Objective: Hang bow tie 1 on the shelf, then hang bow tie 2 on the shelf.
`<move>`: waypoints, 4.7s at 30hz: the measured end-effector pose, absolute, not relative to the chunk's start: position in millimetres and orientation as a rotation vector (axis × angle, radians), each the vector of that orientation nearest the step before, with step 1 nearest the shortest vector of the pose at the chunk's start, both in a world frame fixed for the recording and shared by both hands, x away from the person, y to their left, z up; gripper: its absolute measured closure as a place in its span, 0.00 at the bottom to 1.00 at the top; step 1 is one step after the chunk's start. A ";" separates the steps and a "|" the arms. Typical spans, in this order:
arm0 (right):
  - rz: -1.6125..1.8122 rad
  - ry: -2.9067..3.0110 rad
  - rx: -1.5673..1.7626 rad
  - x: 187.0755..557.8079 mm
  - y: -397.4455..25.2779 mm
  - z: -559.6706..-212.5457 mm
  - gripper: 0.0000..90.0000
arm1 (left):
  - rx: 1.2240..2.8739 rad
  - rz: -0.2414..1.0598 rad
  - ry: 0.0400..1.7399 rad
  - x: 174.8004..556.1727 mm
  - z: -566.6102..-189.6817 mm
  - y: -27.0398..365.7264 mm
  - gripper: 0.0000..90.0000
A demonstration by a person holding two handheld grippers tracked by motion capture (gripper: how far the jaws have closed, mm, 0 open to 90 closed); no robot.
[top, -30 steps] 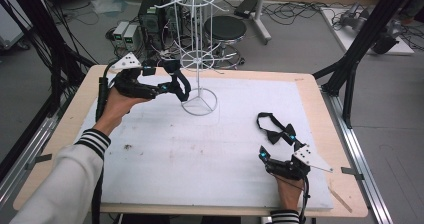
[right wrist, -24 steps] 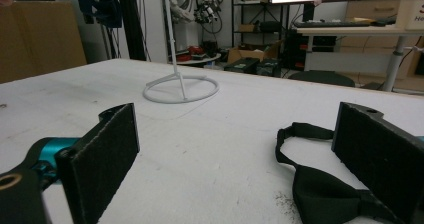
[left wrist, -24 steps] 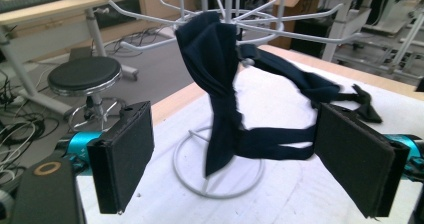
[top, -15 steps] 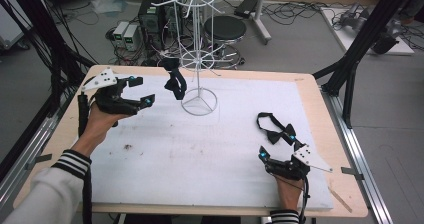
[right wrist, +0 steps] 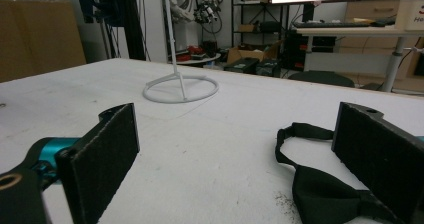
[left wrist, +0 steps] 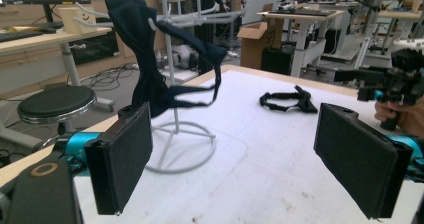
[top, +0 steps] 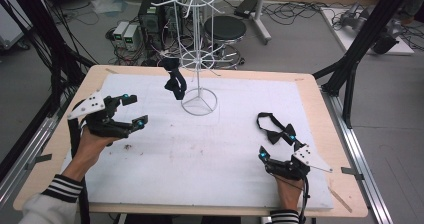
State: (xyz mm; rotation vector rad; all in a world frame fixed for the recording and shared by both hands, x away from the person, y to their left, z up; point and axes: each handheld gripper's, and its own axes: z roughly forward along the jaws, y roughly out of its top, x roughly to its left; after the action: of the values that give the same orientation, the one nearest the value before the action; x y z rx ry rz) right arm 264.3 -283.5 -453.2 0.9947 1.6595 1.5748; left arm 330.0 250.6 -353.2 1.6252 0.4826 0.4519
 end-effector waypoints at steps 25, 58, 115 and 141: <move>1.577 1.662 0.993 264.0 -283.4 -453.2 0.05 | 1.616 0.464 0.493 316.0 -394.4 253.1 0.18; 1.586 1.657 1.040 271.6 -292.1 -433.0 0.04 | 1.596 0.424 0.458 307.4 -404.7 260.6 0.18; 1.003 2.578 0.737 378.2 -323.7 -355.7 0.04 | 1.604 0.425 0.465 305.7 -404.7 269.6 0.18; 0.614 2.862 0.527 401.4 -311.2 -393.1 0.07 | 1.614 0.394 0.462 306.2 -408.6 263.1 0.18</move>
State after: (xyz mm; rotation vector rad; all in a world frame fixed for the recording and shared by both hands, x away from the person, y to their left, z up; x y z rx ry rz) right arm 401.4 -311.2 -393.1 0.5269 2.8619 0.6139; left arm 306.2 263.1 -408.6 1.6143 0.4620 0.3939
